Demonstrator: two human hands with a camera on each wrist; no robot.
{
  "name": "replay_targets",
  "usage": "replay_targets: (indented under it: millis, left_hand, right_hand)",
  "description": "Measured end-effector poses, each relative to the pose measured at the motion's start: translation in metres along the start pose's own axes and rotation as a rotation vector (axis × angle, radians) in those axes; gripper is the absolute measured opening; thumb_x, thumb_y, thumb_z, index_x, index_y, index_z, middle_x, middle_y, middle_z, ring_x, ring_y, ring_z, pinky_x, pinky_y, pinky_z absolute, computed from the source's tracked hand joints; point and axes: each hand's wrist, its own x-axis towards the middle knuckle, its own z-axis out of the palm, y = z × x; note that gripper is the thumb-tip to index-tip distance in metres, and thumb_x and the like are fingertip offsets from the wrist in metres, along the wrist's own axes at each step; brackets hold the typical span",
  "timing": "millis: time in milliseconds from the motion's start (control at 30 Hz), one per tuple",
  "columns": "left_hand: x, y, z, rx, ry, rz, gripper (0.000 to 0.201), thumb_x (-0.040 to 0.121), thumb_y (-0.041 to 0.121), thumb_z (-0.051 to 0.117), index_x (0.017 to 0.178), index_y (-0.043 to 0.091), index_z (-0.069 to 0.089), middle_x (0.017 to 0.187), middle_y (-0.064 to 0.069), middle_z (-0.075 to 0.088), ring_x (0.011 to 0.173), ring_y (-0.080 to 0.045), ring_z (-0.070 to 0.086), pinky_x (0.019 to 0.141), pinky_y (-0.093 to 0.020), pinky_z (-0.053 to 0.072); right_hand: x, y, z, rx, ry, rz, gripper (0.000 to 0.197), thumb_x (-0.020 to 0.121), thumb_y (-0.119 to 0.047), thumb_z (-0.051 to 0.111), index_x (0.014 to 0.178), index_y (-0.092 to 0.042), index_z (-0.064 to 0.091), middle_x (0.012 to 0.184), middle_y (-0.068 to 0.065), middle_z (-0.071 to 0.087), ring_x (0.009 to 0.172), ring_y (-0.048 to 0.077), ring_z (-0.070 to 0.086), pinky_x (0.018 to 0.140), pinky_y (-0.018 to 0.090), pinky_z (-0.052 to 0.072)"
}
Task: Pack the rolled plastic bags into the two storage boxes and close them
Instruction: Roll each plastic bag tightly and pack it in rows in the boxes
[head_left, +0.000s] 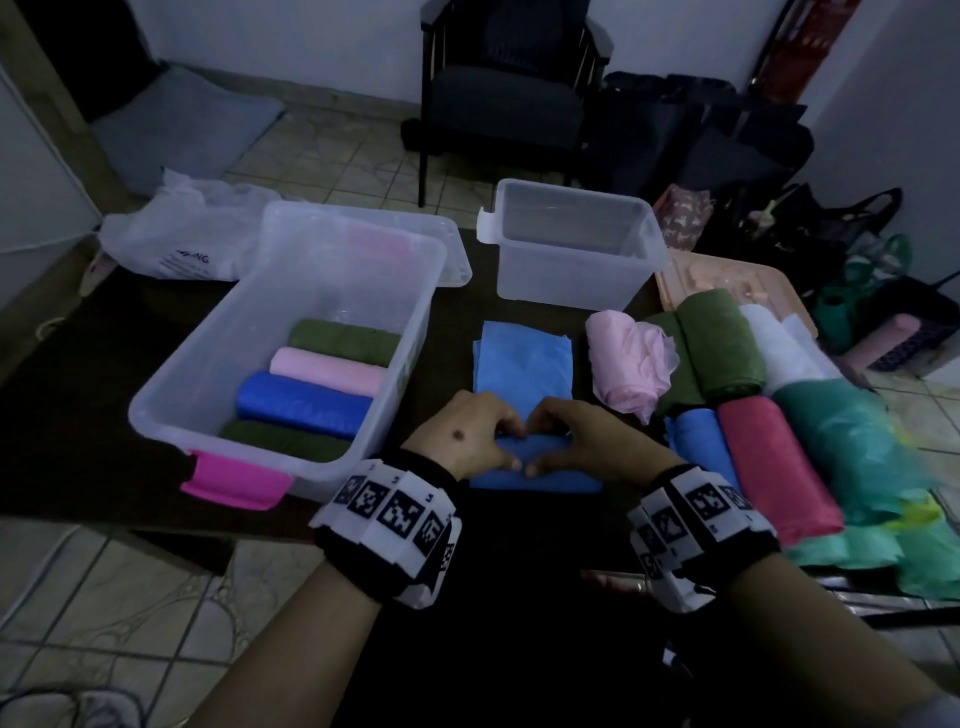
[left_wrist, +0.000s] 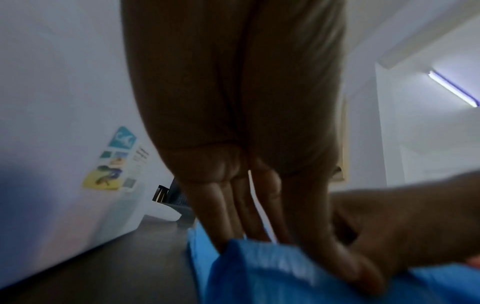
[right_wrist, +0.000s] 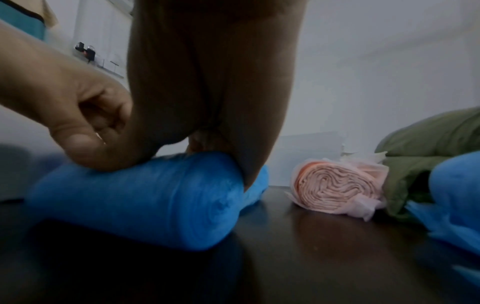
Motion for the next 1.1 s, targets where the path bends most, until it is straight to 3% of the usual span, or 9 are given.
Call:
replay_targets:
  millis: [133,233,300,333,433,567,667,867,1100]
  left_hand:
    - [0.003,-0.006,0.001,0.027,-0.053,-0.01,0.061,0.07,0.019,0.081,0.126,0.018,0.057,0.129,-0.002,0.057,0.119,-0.014,0.052,0.1,-0.023,0.04]
    - [0.006,0.0,0.0,0.062,-0.08,-0.034,0.053,0.081,0.02,0.072,0.13,0.017,0.053,0.132,-0.003,0.054,0.12,-0.017,0.051,0.099,-0.026,0.039]
    - [0.009,0.003,0.0,0.077,-0.087,-0.043,0.044,0.086,0.02,0.064,0.129,0.017,0.053,0.131,-0.004,0.054,0.118,-0.019,0.052,0.096,-0.026,0.04]
    - [0.01,0.005,-0.001,0.087,-0.092,-0.045,0.041,0.088,0.019,0.061,0.129,0.017,0.053,0.13,-0.004,0.055,0.117,-0.019,0.052,0.094,-0.026,0.04]
    - [0.013,0.006,-0.001,0.118,-0.113,-0.058,0.043,0.089,0.016,0.057,0.132,0.017,0.051,0.133,-0.004,0.053,0.119,-0.02,0.051,0.095,-0.025,0.039]
    - [0.014,0.007,0.002,0.15,0.021,-0.026,0.05,0.088,0.02,0.06,0.134,0.015,0.042,0.136,-0.004,0.044,0.125,-0.02,0.043,0.102,-0.028,0.036]
    - [0.012,0.009,0.004,0.179,0.115,0.028,0.039,0.084,0.02,0.066,0.122,0.017,0.054,0.125,-0.002,0.049,0.117,-0.017,0.047,0.096,-0.027,0.037]
    - [0.009,0.013,0.002,0.231,0.067,0.014,0.046,0.079,0.024,0.072,0.121,0.018,0.055,0.124,-0.003,0.054,0.113,-0.02,0.052,0.091,-0.028,0.038]
    - [0.008,0.02,0.001,0.215,-0.154,-0.032,0.042,0.078,0.026,0.075,0.117,0.018,0.064,0.119,-0.001,0.062,0.107,-0.017,0.059,0.089,-0.026,0.047]
  right_hand:
    - [-0.01,-0.005,0.006,-0.162,0.177,-0.046,0.046,0.072,-0.038,0.077,0.111,-0.021,0.061,0.102,-0.004,0.048,0.098,0.011,0.044,0.082,0.021,0.035]
    - [-0.02,-0.014,0.023,-0.324,0.291,-0.05,0.033,0.085,-0.034,0.062,0.112,-0.015,0.059,0.106,0.004,0.054,0.097,0.02,0.051,0.082,0.031,0.04]
    - [-0.027,-0.018,0.038,-0.422,0.34,-0.083,0.039,0.085,-0.034,0.047,0.11,-0.006,0.061,0.101,0.011,0.06,0.091,0.03,0.059,0.079,0.038,0.047]
    - [-0.028,-0.018,0.044,-0.451,0.333,-0.09,0.046,0.084,-0.035,0.046,0.115,-0.004,0.059,0.107,0.014,0.061,0.096,0.032,0.06,0.085,0.041,0.048]
    - [-0.033,-0.016,0.048,-0.503,0.208,-0.015,0.066,0.086,-0.035,0.056,0.141,-0.006,0.034,0.139,0.011,0.041,0.129,0.029,0.038,0.112,0.04,0.023]
    - [-0.028,-0.018,0.042,-0.504,0.236,-0.002,0.069,0.071,-0.036,0.038,0.131,-0.002,0.047,0.123,0.015,0.054,0.113,0.034,0.053,0.101,0.04,0.037]
    - [-0.016,-0.019,0.031,-0.497,0.167,0.044,0.065,0.078,-0.039,0.051,0.134,-0.011,0.038,0.128,0.008,0.045,0.12,0.027,0.042,0.1,0.034,0.028]
    - [-0.008,-0.02,0.025,-0.46,0.132,0.072,0.064,0.08,-0.047,0.062,0.131,-0.016,0.038,0.127,0.008,0.036,0.117,0.026,0.041,0.099,0.036,0.031]
    - [-0.031,-0.019,0.024,-0.333,-0.004,0.08,0.073,0.076,-0.046,0.071,0.132,-0.018,0.034,0.126,0.005,0.038,0.12,0.023,0.037,0.098,0.034,0.031]
